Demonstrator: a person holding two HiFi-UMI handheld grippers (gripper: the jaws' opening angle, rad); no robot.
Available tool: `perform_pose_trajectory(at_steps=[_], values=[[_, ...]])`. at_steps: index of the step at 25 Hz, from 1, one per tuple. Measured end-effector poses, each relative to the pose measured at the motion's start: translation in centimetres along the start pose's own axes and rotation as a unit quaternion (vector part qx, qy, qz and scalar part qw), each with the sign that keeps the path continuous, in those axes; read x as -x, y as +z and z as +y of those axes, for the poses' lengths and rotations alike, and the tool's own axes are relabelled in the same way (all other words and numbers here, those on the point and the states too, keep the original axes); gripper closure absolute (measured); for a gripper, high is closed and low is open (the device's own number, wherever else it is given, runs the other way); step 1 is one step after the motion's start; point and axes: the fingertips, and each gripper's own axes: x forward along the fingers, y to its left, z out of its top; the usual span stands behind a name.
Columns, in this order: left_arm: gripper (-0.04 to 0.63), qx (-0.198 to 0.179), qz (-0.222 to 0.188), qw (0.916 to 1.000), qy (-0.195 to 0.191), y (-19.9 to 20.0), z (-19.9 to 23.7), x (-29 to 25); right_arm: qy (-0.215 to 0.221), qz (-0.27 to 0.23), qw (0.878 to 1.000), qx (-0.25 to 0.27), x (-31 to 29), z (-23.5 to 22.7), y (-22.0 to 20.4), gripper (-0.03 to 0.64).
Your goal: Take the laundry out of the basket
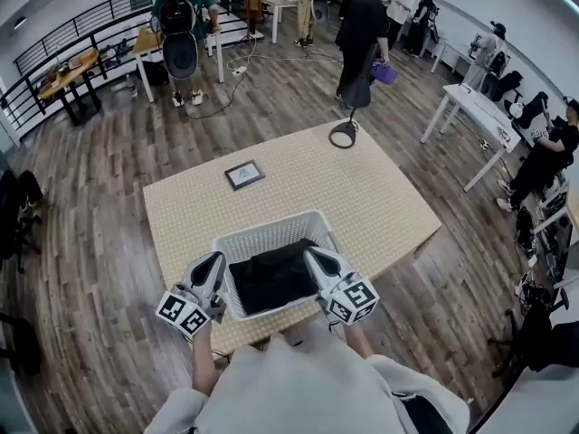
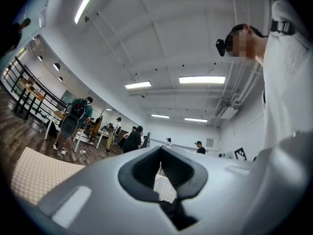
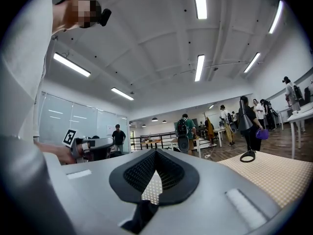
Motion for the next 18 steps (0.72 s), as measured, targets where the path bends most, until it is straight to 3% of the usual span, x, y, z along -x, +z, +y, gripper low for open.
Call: perform_pose_trajectory(at_steps=[7, 18], values=[[0.584, -0.004, 0.012, 0.9998, 0.013, -1.5, -0.2, -1.6, 0.015, 0.000, 1.000, -0.017, 0.4, -1.6, -0.5, 0.618], [0.584, -0.032, 0.014, 0.9953, 0.090, -2.2, -0.9, -4.3, 0.070, -0.017, 0.996, -0.044, -0.2, -6.5, 1.3, 0.618]])
